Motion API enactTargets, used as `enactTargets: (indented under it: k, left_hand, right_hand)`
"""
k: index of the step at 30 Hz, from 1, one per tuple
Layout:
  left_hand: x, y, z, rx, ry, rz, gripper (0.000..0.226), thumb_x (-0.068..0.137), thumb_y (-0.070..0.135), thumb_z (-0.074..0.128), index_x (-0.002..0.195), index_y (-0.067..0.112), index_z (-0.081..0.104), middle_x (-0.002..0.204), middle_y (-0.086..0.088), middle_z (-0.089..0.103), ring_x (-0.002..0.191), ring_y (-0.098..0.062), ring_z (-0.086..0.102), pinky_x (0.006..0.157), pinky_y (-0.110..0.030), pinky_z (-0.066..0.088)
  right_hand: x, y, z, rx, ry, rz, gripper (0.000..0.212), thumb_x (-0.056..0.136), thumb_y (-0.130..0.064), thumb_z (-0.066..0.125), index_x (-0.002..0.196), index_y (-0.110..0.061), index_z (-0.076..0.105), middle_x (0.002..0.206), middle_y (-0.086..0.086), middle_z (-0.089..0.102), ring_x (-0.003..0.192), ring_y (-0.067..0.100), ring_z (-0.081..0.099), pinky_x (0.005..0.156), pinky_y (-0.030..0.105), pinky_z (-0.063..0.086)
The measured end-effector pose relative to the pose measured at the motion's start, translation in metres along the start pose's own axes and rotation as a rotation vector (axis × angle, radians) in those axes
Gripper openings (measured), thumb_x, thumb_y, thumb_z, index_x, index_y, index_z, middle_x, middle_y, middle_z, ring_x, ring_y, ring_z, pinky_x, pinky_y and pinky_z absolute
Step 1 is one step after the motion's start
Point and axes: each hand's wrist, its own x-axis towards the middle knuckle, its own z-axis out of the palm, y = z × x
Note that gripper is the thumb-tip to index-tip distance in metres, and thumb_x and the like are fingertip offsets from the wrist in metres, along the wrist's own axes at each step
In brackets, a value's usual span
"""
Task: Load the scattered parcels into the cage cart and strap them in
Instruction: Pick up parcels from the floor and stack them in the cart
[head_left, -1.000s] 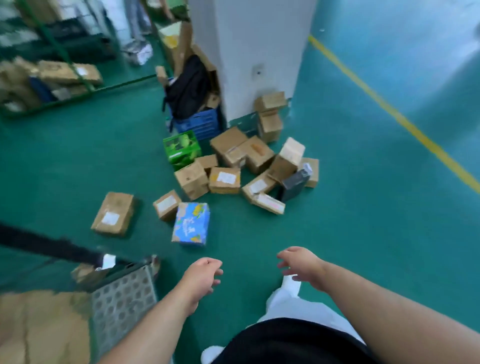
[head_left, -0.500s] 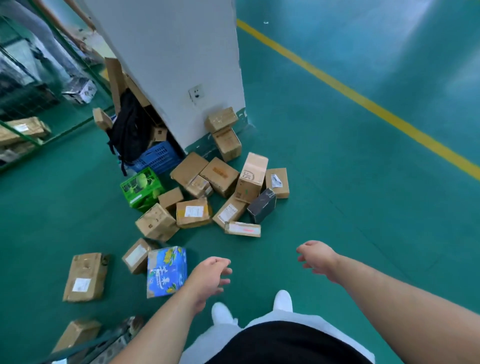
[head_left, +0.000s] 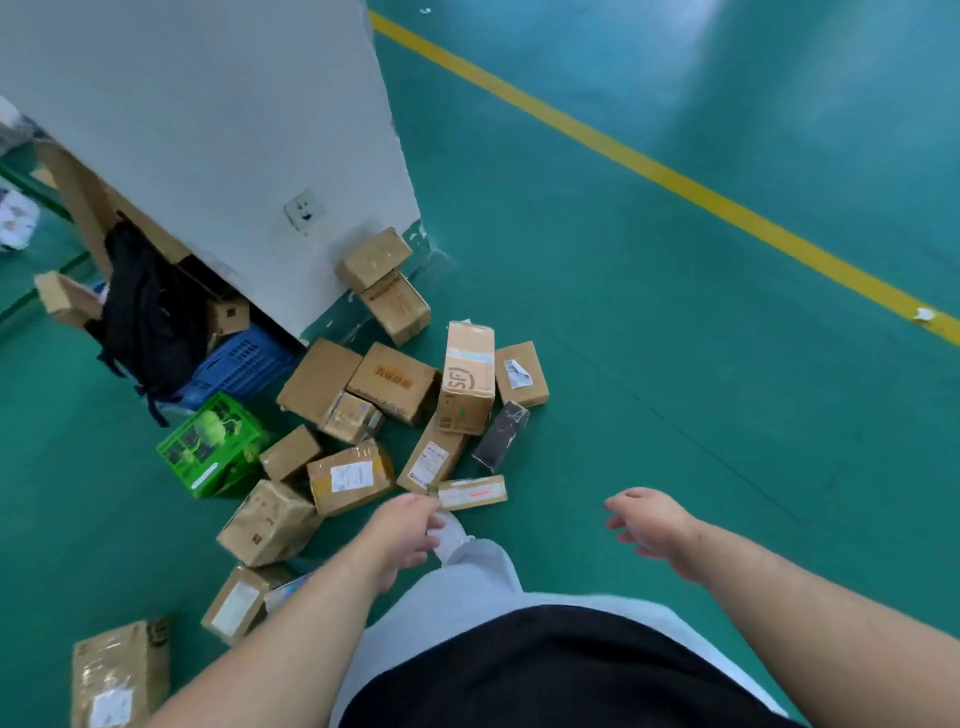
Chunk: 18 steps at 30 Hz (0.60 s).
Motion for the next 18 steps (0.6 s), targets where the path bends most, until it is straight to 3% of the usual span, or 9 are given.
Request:
enactTargets:
  k: [3, 5, 8, 10, 13, 18]
  left_hand:
    - [0.034, 0.047, -0.030, 0.091, -0.056, 0.047, 0.011, 0.105, 0.022, 0.050, 0.104, 0.019, 0.060, 0.115, -0.007, 0.067, 0.102, -0.023, 0.066, 0.085, -0.036, 0.055]
    - [0.061, 0.077, -0.051, 0.118, -0.059, 0.072, 0.013, 0.106, 0.020, 0.048, 0.108, 0.016, 0.060, 0.115, -0.008, 0.067, 0.096, -0.021, 0.066, 0.079, -0.034, 0.053]
    - [0.095, 0.107, -0.070, 0.077, -0.023, 0.065, 0.020, 0.106, 0.021, 0.048, 0.118, 0.011, 0.061, 0.113, -0.005, 0.068, 0.092, -0.020, 0.066, 0.083, -0.037, 0.056]
    - [0.115, 0.121, -0.075, 0.028, -0.025, 0.001, 0.022, 0.106, 0.026, 0.049, 0.119, 0.014, 0.061, 0.114, -0.004, 0.068, 0.097, -0.019, 0.066, 0.090, -0.039, 0.056]
    - [0.151, 0.127, -0.074, 0.025, -0.035, -0.072, 0.023, 0.105, 0.030, 0.049, 0.121, 0.017, 0.060, 0.114, -0.004, 0.069, 0.100, -0.021, 0.066, 0.081, -0.034, 0.053]
    - [0.216, 0.121, -0.062, 0.015, 0.010, -0.196, 0.021, 0.105, 0.030, 0.050, 0.119, 0.018, 0.059, 0.114, -0.004, 0.069, 0.107, -0.025, 0.066, 0.085, -0.035, 0.053]
  right_hand:
    - [0.009, -0.031, 0.002, 0.078, 0.052, 0.024, 0.024, 0.103, -0.024, 0.049, 0.116, -0.009, 0.062, 0.114, 0.009, 0.070, 0.088, 0.021, 0.062, 0.069, 0.029, 0.044]
    - [0.017, -0.056, 0.007, 0.103, 0.062, 0.023, 0.022, 0.104, -0.027, 0.050, 0.113, -0.012, 0.063, 0.114, 0.007, 0.069, 0.094, 0.020, 0.065, 0.074, 0.031, 0.048]
    - [0.030, -0.089, 0.019, 0.146, 0.051, 0.022, 0.022, 0.104, -0.030, 0.051, 0.113, -0.015, 0.064, 0.112, 0.005, 0.069, 0.101, 0.020, 0.066, 0.081, 0.035, 0.052]
    - [0.046, -0.110, 0.028, 0.179, 0.014, 0.031, 0.022, 0.103, -0.030, 0.052, 0.113, -0.015, 0.065, 0.111, 0.005, 0.070, 0.098, 0.019, 0.067, 0.079, 0.033, 0.053]
    - [0.090, -0.144, 0.038, 0.187, -0.060, 0.044, 0.023, 0.102, -0.029, 0.052, 0.113, -0.014, 0.066, 0.110, 0.005, 0.071, 0.098, 0.020, 0.068, 0.086, 0.035, 0.055]
    - [0.194, -0.196, 0.052, 0.207, -0.149, 0.096, 0.017, 0.102, -0.026, 0.053, 0.108, -0.013, 0.063, 0.113, 0.012, 0.072, 0.093, 0.021, 0.066, 0.089, 0.037, 0.055]
